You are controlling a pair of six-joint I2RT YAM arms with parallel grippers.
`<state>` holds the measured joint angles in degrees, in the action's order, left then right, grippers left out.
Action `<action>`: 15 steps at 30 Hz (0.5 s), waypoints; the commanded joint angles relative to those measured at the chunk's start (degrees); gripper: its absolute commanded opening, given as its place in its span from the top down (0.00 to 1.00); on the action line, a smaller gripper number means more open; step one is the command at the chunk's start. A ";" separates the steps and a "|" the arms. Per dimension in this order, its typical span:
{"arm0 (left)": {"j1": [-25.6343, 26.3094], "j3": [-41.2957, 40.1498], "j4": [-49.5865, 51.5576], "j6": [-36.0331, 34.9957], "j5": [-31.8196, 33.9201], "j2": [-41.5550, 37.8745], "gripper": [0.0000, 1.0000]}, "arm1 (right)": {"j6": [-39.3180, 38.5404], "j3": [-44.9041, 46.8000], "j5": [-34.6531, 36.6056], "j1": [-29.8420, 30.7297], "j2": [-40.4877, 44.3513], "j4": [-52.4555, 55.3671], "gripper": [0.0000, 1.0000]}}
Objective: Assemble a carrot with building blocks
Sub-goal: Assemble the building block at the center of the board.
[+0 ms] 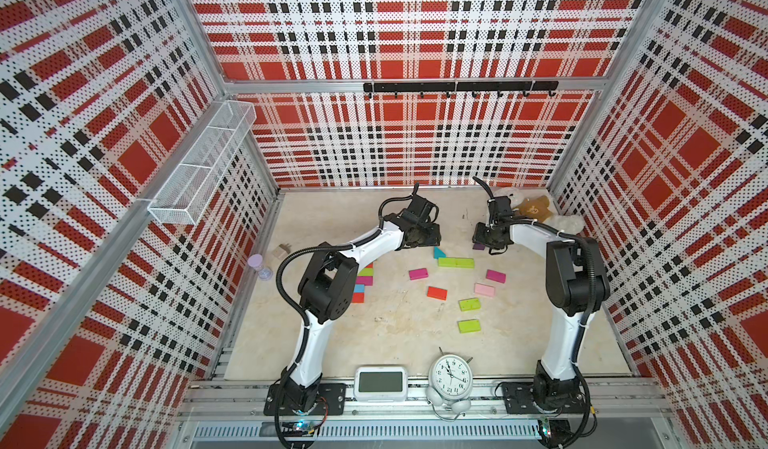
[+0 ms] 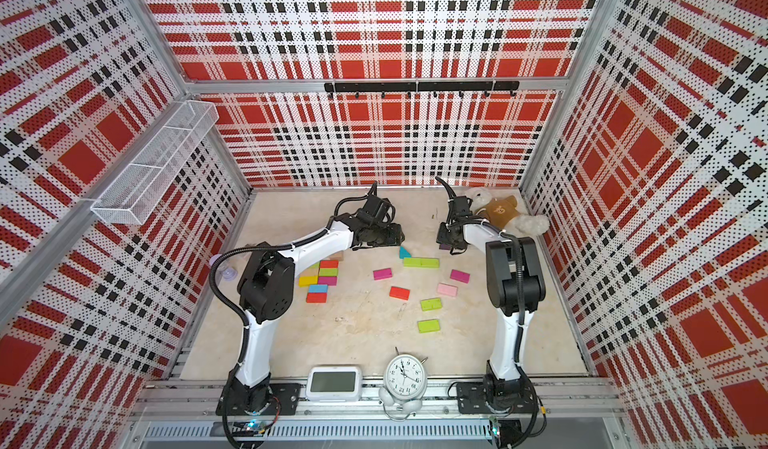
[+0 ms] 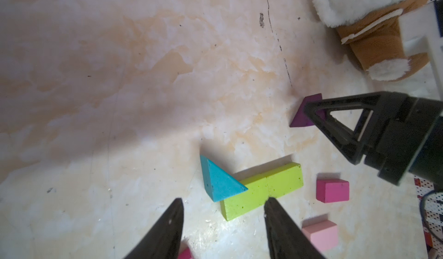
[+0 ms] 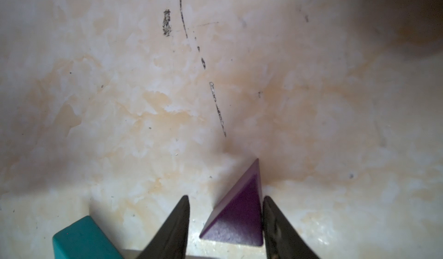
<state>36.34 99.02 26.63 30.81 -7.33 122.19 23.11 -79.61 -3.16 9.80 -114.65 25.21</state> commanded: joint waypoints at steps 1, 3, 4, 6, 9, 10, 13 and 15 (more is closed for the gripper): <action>-0.39 -0.90 -2.15 0.63 -0.80 -2.57 0.42 | -0.03 -0.74 0.50 0.81 -0.84 -0.34 0.52; -0.45 -1.35 -2.34 0.72 -0.97 -2.68 0.42 | 0.08 -0.64 0.73 1.09 -0.66 -0.43 0.54; -0.49 -1.54 -2.38 0.79 -1.06 -2.84 0.42 | 0.13 -0.62 0.83 1.14 -0.62 -0.43 0.54; -0.57 -2.04 -2.83 0.90 -1.28 -2.92 0.42 | 0.14 -0.64 0.85 1.34 -0.65 -0.35 0.54; -0.73 -2.52 -3.19 1.07 -1.61 -3.20 0.42 | 0.15 -0.71 1.38 1.62 -0.86 -0.34 0.54; -0.66 -2.71 -3.24 1.15 -1.62 -3.27 0.42 | 0.14 -0.88 1.56 1.62 -1.01 -0.26 0.54; -0.74 -3.07 -3.41 1.17 -1.66 -3.46 0.42 | -0.11 -1.84 1.91 1.71 -1.78 0.41 0.55; -0.74 -3.31 -3.48 1.23 -1.72 -3.57 0.42 | -0.22 -2.54 2.19 1.64 -2.43 1.20 0.56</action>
<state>35.99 96.40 24.69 31.48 -8.78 121.45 23.14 -80.25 -2.15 11.25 -115.20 25.96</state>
